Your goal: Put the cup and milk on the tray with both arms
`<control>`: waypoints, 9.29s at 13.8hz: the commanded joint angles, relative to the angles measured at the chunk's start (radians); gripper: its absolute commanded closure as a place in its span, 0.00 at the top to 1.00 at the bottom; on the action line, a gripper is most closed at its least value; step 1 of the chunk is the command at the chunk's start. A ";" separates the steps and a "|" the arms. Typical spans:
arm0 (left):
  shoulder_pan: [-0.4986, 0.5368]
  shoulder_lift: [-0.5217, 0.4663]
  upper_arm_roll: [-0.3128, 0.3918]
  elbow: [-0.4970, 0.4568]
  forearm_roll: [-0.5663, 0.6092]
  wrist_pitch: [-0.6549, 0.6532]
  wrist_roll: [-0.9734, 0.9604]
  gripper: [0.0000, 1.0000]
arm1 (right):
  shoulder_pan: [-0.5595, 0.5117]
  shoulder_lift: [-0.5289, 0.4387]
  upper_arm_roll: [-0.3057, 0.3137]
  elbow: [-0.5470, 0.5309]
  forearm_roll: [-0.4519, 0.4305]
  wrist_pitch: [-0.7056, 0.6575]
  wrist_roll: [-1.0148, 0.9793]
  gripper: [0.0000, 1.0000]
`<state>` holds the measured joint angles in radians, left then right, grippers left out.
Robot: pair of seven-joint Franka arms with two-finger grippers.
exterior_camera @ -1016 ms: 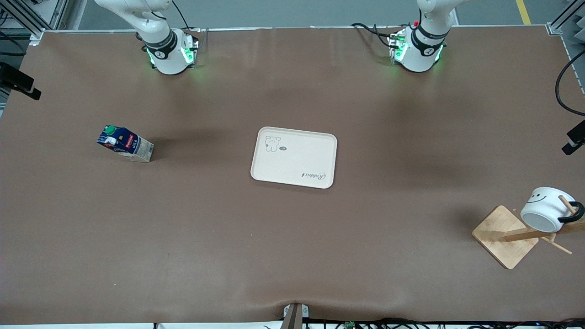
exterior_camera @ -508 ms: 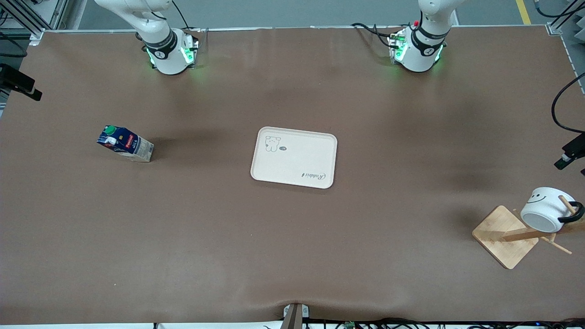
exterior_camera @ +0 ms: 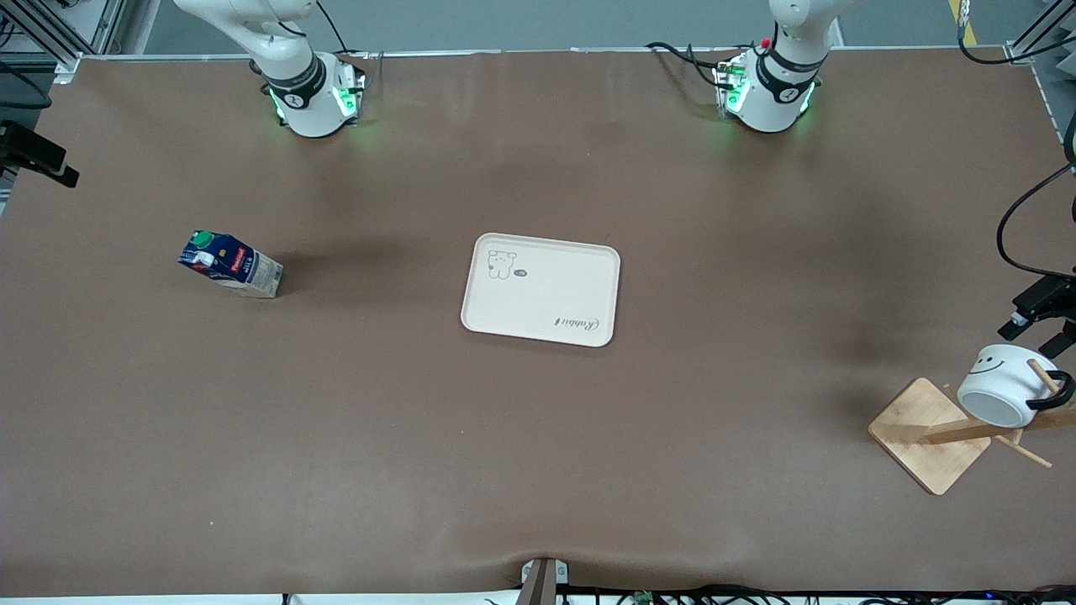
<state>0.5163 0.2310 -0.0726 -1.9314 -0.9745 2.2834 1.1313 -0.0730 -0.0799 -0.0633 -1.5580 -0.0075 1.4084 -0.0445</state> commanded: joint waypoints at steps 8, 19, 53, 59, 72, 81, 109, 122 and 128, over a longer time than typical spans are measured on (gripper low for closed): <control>-0.004 0.019 -0.052 0.034 -0.049 0.004 0.004 0.48 | -0.028 0.003 0.016 0.007 -0.012 -0.003 -0.008 1.00; -0.015 -0.007 -0.087 0.034 -0.033 -0.004 0.007 0.00 | -0.027 0.047 0.016 0.007 -0.014 0.004 -0.011 1.00; -0.375 0.206 -0.739 0.183 1.246 -0.147 -2.017 0.00 | -0.073 0.331 0.014 0.023 0.024 -0.066 0.000 1.00; -0.671 0.408 -0.630 0.337 1.297 -0.289 -2.122 0.00 | -0.093 0.371 0.016 -0.002 0.040 0.005 -0.002 1.00; -0.826 0.576 -0.536 0.443 1.260 -0.389 -2.119 0.00 | -0.076 0.167 0.019 -0.452 0.035 0.497 0.002 1.00; -0.848 0.602 -0.521 0.462 1.226 -0.389 -2.151 0.62 | -0.067 0.106 0.022 -0.589 0.038 0.469 0.002 1.00; -0.234 -0.044 -0.485 0.551 1.219 -0.725 -1.517 1.00 | 0.286 0.081 0.023 -0.348 0.199 0.256 0.355 0.00; -0.544 -0.303 0.040 0.391 1.004 -0.803 -1.249 1.00 | 0.729 0.434 0.023 -0.071 0.204 0.460 0.867 0.00; -0.547 -0.289 0.039 0.368 1.004 -0.736 -1.246 1.00 | 0.772 0.486 0.022 -0.082 0.201 0.491 0.858 0.00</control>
<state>-0.0259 -0.0556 -0.0398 -1.5440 0.0419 1.5261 -0.1151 0.6807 0.3848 -0.0266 -1.6610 0.1828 1.9059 0.8082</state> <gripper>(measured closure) 0.000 0.348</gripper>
